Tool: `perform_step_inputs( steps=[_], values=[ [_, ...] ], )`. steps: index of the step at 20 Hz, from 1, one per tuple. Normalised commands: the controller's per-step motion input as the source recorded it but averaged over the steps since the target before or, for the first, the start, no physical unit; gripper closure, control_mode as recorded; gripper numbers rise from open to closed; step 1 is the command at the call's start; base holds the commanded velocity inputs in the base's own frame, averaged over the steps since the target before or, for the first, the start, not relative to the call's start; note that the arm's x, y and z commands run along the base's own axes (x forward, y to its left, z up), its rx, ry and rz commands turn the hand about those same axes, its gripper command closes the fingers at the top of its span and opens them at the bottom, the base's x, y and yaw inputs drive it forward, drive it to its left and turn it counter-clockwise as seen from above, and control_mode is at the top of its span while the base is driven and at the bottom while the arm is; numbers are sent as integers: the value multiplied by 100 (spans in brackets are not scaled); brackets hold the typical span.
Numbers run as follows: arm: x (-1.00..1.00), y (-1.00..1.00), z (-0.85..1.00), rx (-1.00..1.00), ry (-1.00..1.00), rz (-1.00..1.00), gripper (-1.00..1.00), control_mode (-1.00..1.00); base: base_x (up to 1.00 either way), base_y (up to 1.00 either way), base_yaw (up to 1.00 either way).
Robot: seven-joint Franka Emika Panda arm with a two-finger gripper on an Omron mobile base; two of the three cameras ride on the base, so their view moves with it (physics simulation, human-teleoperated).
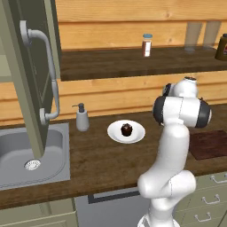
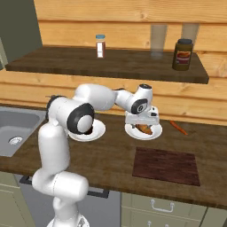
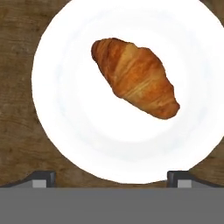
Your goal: From the different types of pastries on the counter, select a croissant and place it on the cutting board. Then retrieve a jar of jam from the cabinet and place it alongside the croissant on the cutting board.
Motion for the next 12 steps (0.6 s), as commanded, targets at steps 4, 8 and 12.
perform_step_inputs(
  steps=[4, 8, 12],
  values=[
    [18, -31, -29, 2, -3, 38, -100, -100, 0, 0, 0],
    [31, -13, -10, 4, -2, 33, -100, -100, 0, 0, 0],
    [50, 4, -4, 0, 0, 20, -100, -100, 0, 0, 0]
  ],
)
